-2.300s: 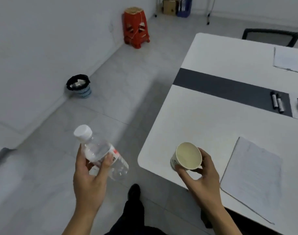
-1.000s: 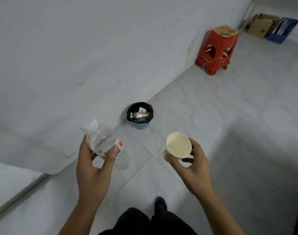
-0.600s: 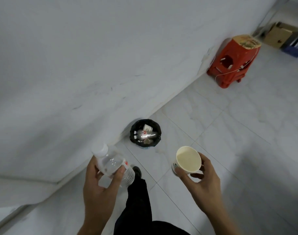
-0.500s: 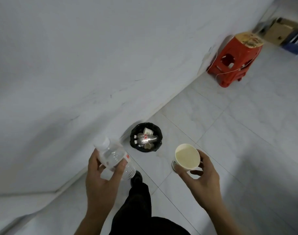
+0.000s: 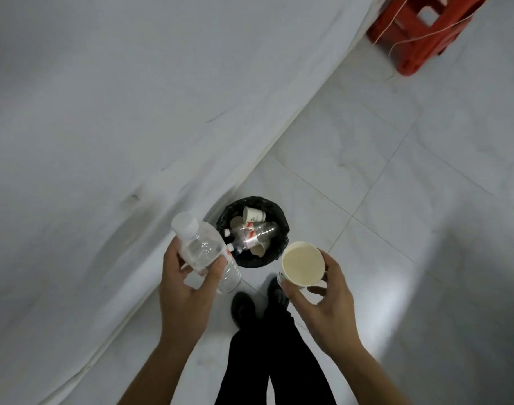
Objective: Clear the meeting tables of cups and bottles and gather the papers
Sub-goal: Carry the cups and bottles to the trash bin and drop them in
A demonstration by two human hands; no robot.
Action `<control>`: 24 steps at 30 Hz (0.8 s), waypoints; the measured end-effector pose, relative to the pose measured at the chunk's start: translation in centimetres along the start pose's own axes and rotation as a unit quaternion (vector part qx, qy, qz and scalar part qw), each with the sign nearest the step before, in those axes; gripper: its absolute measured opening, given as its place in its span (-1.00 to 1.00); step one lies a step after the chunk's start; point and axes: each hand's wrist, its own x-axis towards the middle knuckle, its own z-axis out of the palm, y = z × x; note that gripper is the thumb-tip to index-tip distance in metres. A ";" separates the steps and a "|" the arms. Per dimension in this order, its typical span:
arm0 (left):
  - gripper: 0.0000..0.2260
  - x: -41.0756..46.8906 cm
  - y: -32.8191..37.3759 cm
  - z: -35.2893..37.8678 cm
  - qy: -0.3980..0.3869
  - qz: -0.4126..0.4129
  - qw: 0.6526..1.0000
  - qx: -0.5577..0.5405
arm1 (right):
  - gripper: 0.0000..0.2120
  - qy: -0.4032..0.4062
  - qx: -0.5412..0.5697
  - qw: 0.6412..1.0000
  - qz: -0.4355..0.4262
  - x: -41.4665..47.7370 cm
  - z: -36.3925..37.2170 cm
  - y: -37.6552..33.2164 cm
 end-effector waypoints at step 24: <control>-0.27 19.2 -38.0 16.7 -0.207 -0.047 0.889 0.406 | -0.25 -0.076 -0.012 0.966 0.245 25.1 21.0 29.4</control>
